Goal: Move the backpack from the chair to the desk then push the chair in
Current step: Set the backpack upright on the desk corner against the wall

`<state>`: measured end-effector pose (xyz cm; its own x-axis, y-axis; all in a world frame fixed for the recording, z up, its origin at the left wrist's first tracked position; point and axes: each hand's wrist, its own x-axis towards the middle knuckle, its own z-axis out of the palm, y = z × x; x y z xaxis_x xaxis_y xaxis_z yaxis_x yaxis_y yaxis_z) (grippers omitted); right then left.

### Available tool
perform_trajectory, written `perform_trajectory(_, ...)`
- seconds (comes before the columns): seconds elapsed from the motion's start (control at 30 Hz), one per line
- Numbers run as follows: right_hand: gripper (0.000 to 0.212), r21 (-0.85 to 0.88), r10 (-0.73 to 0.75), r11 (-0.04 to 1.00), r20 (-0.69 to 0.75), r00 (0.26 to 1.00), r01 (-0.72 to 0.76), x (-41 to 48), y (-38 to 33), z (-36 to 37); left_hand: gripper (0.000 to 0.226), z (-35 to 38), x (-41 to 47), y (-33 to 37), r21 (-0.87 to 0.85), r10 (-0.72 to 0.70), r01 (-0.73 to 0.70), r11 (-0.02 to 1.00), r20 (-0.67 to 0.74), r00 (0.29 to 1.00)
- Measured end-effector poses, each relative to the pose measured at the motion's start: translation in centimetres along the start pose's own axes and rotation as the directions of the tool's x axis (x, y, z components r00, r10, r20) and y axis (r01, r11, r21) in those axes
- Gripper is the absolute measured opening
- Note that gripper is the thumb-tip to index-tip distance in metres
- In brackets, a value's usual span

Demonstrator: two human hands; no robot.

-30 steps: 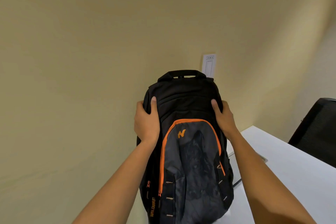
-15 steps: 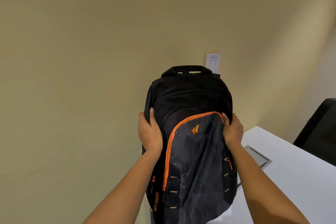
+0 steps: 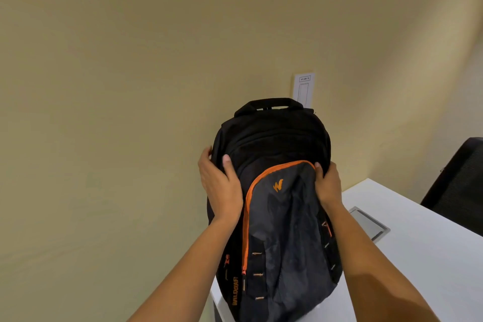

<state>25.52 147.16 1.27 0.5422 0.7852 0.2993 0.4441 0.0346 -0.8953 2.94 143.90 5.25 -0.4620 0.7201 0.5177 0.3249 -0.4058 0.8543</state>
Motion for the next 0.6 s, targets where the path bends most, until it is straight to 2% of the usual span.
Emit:
perform_trajectory(0.03, 0.044, 0.007, -0.022, 1.0, 0.016, 1.0, 0.022, 0.0, 0.0, 0.1, 0.048, 0.0, -0.5, 0.2, 0.088, 0.107, -0.108, 0.99, 0.017, 0.994)
perform_trajectory(0.1, 0.054, -0.02, -0.049, 0.999, 0.056, 0.997, 0.05, -0.4, 0.2, 0.2, 0.056, 0.1, -1.5, 0.1, 0.273, 0.293, -0.323, 0.906, 0.147, 0.945)
perform_trajectory(0.17, 0.066, -0.091, -0.054, 0.994, 0.102, 0.993, 0.063, -1.3, 0.6, 0.2, 0.057, 0.2, -2.4, -0.9, 0.401, 0.361, -0.466, 0.789, 0.312, 0.879)
perform_trajectory(0.23, 0.072, -0.138, -0.069, 0.987, 0.133, 0.989, 0.088, -2.5, 1.1, 0.3, 0.057, 0.0, -2.9, -2.1, 0.481, 0.343, -0.515, 0.709, 0.403, 0.848)
perform_trajectory(0.33, 0.076, -0.259, -0.062, 0.959, 0.202, 0.977, 0.114, -4.2, 1.9, 0.5, 0.059, -0.8, -2.9, -3.7, 0.523, 0.306, -0.535, 0.663, 0.463, 0.832)
perform_trajectory(0.6, 0.075, -0.602, 0.024, 0.764, 0.383, 0.924, 0.23, -8.7, 2.5, 0.1, 0.066, -3.5, -2.4, -5.4, 0.562, 0.194, -0.64, 0.523, 0.653, 0.732)
